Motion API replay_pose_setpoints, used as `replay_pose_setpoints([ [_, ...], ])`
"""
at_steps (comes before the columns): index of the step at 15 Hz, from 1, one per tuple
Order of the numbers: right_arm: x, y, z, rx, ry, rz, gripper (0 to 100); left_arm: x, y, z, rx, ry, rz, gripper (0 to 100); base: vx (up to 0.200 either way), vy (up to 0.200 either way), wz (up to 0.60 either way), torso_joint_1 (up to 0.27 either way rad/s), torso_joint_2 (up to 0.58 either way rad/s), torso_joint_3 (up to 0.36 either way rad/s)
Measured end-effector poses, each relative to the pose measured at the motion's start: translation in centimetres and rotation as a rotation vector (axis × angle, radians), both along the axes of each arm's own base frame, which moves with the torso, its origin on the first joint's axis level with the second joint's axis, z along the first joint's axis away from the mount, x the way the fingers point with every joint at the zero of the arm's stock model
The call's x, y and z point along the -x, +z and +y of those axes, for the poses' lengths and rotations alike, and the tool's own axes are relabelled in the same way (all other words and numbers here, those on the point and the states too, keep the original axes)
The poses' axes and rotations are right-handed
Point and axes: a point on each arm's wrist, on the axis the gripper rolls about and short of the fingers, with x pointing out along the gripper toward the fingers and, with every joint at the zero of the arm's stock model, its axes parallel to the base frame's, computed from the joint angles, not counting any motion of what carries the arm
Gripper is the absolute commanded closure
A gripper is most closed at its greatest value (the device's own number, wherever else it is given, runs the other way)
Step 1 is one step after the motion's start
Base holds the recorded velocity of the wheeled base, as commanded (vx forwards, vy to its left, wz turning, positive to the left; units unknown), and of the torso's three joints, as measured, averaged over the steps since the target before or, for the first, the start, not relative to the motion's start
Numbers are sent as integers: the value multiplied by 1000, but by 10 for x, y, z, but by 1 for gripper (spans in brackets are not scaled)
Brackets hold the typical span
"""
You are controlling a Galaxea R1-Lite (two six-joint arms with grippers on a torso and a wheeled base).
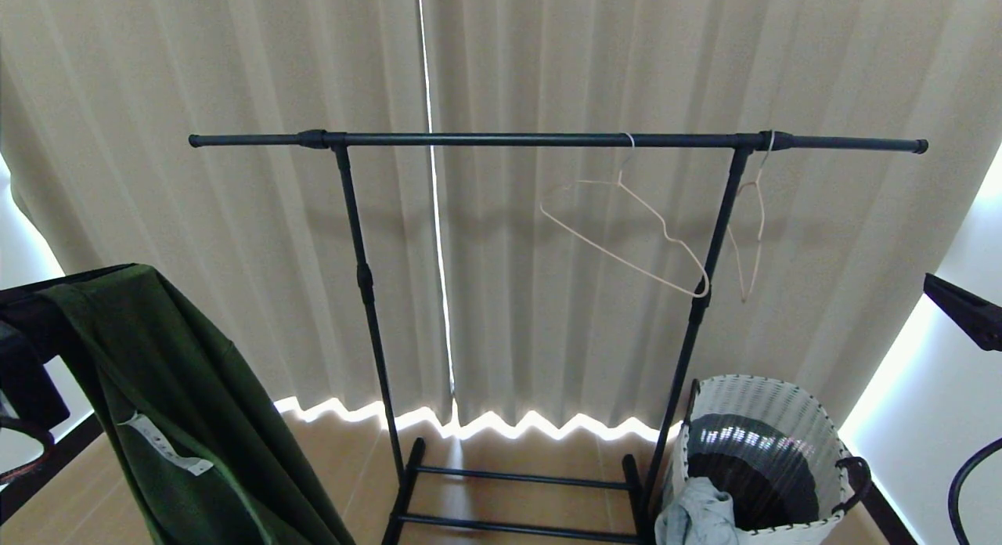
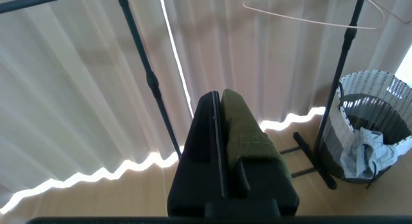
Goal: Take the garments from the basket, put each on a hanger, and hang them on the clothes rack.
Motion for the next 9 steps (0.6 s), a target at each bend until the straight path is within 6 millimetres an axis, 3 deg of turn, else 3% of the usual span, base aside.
replay_pose_setpoints([
  [1, 0, 0, 0, 0, 0, 0, 0, 0, 0, 0, 0, 0, 2, 100, 0, 0, 0, 0, 0, 0],
  [9, 0, 2, 0, 1, 0, -6, 0, 0, 2, 0, 1, 1, -6, 100, 200, 0, 0, 2, 0, 4],
])
